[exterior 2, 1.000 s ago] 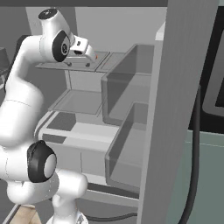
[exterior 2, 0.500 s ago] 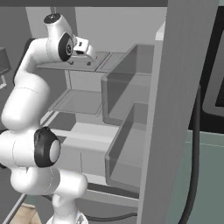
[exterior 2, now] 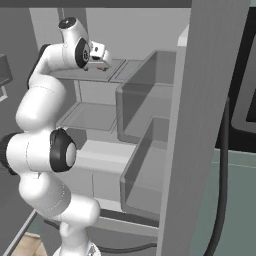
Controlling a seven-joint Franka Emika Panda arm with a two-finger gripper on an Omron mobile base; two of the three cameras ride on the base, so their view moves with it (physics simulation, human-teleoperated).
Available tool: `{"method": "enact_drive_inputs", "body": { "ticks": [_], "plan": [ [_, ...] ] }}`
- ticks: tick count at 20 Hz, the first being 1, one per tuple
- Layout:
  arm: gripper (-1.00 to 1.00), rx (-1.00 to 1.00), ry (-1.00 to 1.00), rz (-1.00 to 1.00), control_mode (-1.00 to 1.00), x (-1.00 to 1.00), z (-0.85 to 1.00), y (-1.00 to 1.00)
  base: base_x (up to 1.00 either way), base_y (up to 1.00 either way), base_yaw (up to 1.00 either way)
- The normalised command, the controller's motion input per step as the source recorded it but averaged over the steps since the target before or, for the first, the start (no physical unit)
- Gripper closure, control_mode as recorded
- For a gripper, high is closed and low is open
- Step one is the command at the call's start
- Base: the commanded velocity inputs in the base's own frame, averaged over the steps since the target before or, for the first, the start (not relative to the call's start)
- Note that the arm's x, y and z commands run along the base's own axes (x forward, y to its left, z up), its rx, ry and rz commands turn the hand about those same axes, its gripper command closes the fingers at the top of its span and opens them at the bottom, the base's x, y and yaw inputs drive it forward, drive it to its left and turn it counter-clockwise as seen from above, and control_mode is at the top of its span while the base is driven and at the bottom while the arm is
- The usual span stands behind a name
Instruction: Gather the lemon wedge and squash from the fridge and place them on a tray on the dining counter. Then gather the chicken drumstick and steak from the fridge and place them on the other tray.
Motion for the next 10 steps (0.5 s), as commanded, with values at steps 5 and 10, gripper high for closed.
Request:
{"method": "enact_drive_inputs", "body": {
  "ticks": [5,10],
  "plan": [
    [-1.00,-0.01,0.04,0.00,-1.00,0.49,-0.04,0.11,0.00,0.00,0.00],
    [-1.00,-0.01,0.05,0.00,-1.00,0.42,-0.06,0.08,0.00,0.00,0.00]
  ]
}}
